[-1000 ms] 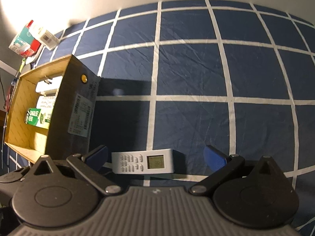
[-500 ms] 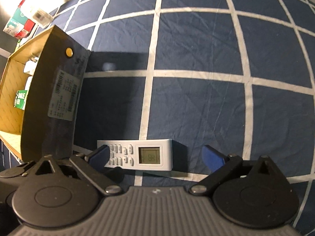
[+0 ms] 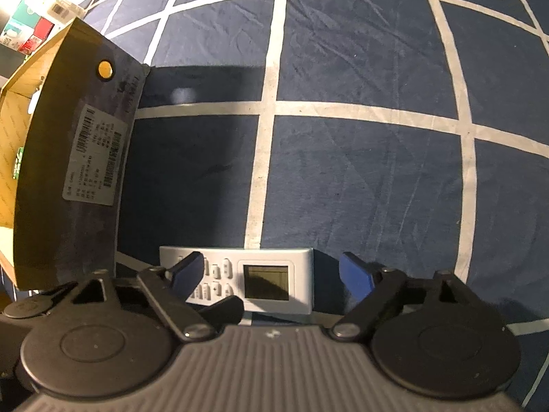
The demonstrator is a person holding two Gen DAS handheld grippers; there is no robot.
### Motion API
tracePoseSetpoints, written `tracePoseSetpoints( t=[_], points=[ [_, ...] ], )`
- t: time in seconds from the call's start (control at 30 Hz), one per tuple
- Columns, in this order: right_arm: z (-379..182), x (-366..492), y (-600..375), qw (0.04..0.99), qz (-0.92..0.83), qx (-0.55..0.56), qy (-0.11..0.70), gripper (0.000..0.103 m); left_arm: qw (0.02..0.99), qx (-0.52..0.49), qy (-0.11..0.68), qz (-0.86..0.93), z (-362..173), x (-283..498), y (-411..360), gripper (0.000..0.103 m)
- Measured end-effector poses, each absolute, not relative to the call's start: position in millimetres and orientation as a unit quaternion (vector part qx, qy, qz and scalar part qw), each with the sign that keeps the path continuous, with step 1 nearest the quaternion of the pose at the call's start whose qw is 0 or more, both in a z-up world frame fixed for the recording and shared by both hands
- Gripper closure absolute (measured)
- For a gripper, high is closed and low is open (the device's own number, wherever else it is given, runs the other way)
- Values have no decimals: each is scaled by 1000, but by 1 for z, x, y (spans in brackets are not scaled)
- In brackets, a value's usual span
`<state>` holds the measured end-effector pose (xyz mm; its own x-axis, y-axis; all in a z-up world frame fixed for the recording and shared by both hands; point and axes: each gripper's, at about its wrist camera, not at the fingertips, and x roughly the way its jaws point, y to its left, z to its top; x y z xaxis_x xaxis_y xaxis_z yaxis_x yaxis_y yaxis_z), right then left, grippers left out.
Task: Organize objects
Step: 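Close the right gripper on the white air-conditioner remote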
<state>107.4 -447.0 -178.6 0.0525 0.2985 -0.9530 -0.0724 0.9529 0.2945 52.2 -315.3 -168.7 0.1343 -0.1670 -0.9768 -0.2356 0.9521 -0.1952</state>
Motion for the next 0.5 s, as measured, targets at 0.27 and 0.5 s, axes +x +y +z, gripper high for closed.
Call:
tracePoseSetpoints(
  t=[0.27, 0.5],
  points=[
    [-184, 110, -445, 718, 124, 87, 680, 27, 727, -161, 667, 21, -175, 57, -311, 32],
    [-183, 109, -442, 719, 123, 82, 679, 42, 725, -163, 669, 19, -176, 60, -310, 33]
  ],
)
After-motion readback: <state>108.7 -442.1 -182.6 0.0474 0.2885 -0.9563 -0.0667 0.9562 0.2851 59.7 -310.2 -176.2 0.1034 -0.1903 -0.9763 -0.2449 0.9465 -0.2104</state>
